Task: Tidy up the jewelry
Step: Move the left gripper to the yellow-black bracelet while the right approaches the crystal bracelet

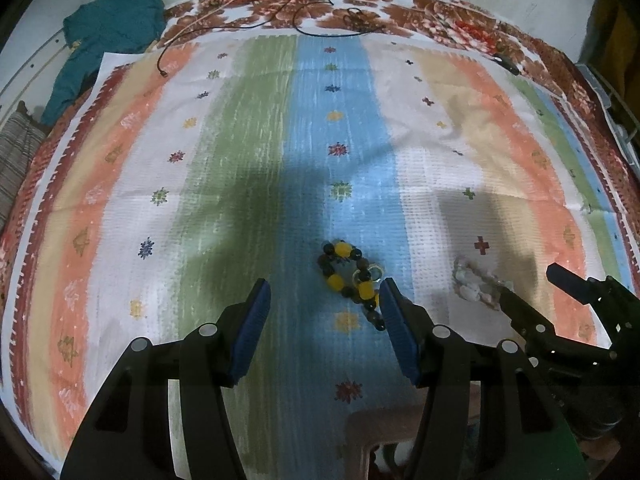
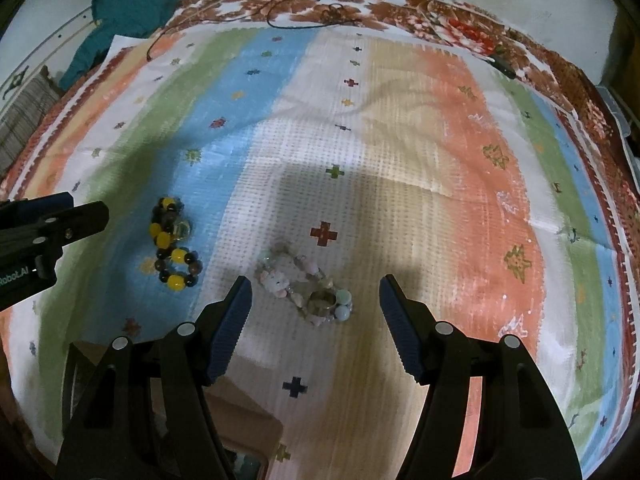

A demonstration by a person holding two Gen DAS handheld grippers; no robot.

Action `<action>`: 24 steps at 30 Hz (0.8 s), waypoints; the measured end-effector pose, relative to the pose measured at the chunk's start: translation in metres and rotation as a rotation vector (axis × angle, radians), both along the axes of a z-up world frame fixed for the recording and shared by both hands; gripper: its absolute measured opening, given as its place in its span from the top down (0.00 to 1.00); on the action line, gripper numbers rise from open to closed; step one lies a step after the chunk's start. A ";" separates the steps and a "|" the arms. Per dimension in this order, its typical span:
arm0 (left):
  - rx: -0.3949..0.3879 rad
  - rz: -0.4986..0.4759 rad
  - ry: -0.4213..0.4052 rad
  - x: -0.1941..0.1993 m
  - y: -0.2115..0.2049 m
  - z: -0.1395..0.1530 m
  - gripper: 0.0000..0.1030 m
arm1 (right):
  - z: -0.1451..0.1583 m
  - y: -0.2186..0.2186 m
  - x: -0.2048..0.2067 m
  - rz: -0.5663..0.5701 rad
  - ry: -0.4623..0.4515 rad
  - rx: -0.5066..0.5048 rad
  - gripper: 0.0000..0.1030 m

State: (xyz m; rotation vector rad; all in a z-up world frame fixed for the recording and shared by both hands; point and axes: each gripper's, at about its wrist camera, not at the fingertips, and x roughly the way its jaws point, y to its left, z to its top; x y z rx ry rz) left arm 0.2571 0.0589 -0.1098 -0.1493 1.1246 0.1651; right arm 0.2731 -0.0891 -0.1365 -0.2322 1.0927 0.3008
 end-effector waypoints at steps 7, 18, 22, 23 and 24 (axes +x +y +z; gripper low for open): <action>0.002 -0.003 0.018 0.009 0.002 -0.009 0.45 | -0.009 0.001 0.013 -0.008 0.007 -0.025 0.36; 0.004 0.010 0.054 0.022 0.010 -0.025 0.45 | -0.026 -0.002 0.029 -0.014 0.038 -0.057 0.36; 0.015 0.014 0.076 0.026 0.014 -0.033 0.45 | -0.032 -0.002 0.033 -0.013 0.050 -0.065 0.36; 0.019 0.014 0.082 0.027 0.014 -0.036 0.45 | -0.033 -0.001 0.034 -0.012 0.053 -0.067 0.36; 0.021 0.014 0.087 0.028 0.015 -0.038 0.45 | -0.034 -0.001 0.035 -0.011 0.055 -0.069 0.36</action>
